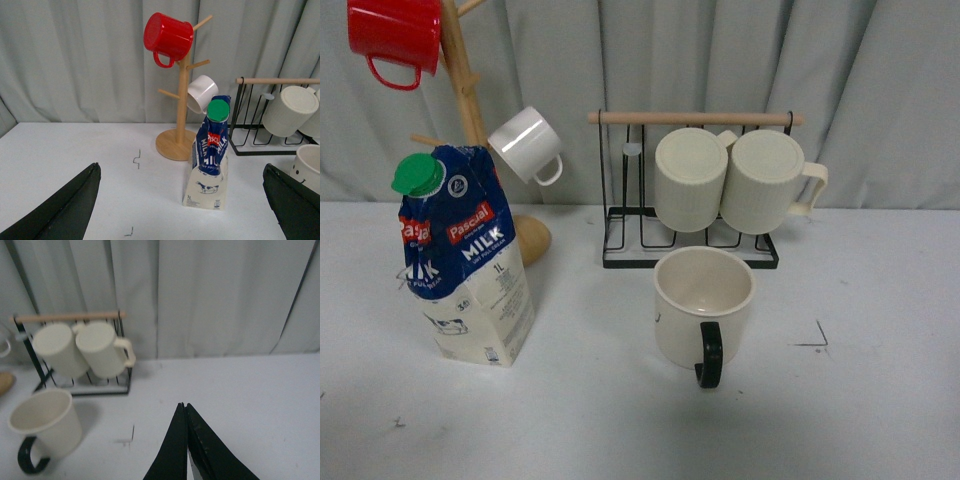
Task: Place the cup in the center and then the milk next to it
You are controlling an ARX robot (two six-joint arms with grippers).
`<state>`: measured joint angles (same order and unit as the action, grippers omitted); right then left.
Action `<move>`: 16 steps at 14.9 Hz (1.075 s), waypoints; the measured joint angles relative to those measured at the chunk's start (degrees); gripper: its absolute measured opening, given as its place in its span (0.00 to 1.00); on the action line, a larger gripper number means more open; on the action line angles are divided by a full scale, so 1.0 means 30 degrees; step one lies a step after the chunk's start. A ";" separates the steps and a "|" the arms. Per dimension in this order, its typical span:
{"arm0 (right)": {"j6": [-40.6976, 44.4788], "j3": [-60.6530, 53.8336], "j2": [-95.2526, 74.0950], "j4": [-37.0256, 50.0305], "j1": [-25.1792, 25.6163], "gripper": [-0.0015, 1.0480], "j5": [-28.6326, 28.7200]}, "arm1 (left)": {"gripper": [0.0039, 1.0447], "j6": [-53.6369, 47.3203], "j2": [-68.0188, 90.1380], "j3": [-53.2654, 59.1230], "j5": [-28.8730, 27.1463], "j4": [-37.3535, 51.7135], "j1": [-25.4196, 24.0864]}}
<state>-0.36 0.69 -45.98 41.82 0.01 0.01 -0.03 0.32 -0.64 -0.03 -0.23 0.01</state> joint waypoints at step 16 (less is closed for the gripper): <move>0.0000 -0.0015 1.1868 -1.0418 0.0000 0.02 -0.0007 | 0.94 0.0000 0.0000 0.0000 0.0007 0.0007 0.0000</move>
<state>-0.36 0.64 -10.37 10.57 0.01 -0.01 -0.03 0.32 -0.64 -0.01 -0.21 0.01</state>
